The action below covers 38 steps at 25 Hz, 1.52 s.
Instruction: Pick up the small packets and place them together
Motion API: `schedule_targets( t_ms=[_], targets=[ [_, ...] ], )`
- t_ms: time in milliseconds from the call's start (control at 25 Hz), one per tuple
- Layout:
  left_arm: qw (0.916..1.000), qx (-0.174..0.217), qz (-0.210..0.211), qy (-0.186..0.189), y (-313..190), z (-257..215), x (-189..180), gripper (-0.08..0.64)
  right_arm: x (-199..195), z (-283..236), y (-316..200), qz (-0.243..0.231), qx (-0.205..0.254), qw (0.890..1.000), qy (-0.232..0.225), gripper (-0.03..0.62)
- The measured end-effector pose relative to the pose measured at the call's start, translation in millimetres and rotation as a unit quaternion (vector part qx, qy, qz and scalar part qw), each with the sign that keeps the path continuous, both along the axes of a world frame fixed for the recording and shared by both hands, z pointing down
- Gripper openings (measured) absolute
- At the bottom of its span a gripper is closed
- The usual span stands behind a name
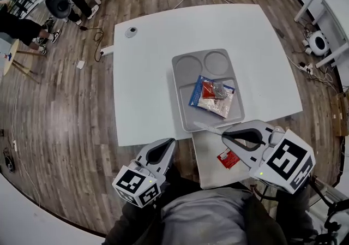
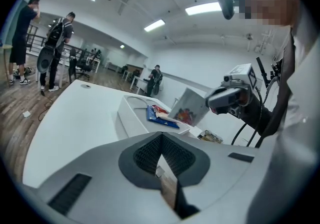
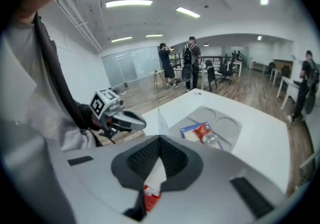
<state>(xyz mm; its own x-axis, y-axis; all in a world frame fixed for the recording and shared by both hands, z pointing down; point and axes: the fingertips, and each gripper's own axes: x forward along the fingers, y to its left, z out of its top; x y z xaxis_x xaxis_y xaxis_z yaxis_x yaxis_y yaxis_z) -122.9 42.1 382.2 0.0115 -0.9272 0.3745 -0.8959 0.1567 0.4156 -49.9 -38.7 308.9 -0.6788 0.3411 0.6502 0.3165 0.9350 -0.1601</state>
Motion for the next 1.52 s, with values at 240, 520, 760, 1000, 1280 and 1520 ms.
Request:
schedule_targets(
  t_ms=[240, 520, 760, 1000, 1280, 1520],
  targets=[
    [0.9984, -0.009, -0.057, -0.002, 27.8, -0.9, -12.9, -0.003, -43.7, -18.0, -83.8, 0.088, 0.158, 0.983, -0.033, 0.006],
    [0.9937, -0.017, -0.111, 0.0, 65.6, 4.0, -20.5, -0.003, -77.6, 30.3, -92.4, 0.077, 0.259, 0.963, 0.013, 0.006],
    [0.99, -0.025, -0.139, 0.004, 86.6, 7.4, -20.9, -0.003, -80.5, 59.6, -75.9, 0.056, 0.225, 0.972, 0.035, 0.021],
    [0.9914, -0.023, -0.129, 0.004, 82.8, 10.3, -21.9, -0.003, -79.3, 51.2, -57.4, 0.033, 0.182, 0.983, 0.009, 0.085],
    [0.9951, -0.023, -0.096, 0.009, 68.6, 11.2, -8.9, -0.003, -63.1, 21.8, -53.9, 0.05, 0.172, 0.983, -0.045, 0.123],
    [0.9975, -0.017, -0.068, 0.013, 50.9, 9.3, -3.6, -0.003, -27.6, 2.4, -35.2, 0.027, 0.129, 0.99, -0.059, 0.123]
  ],
)
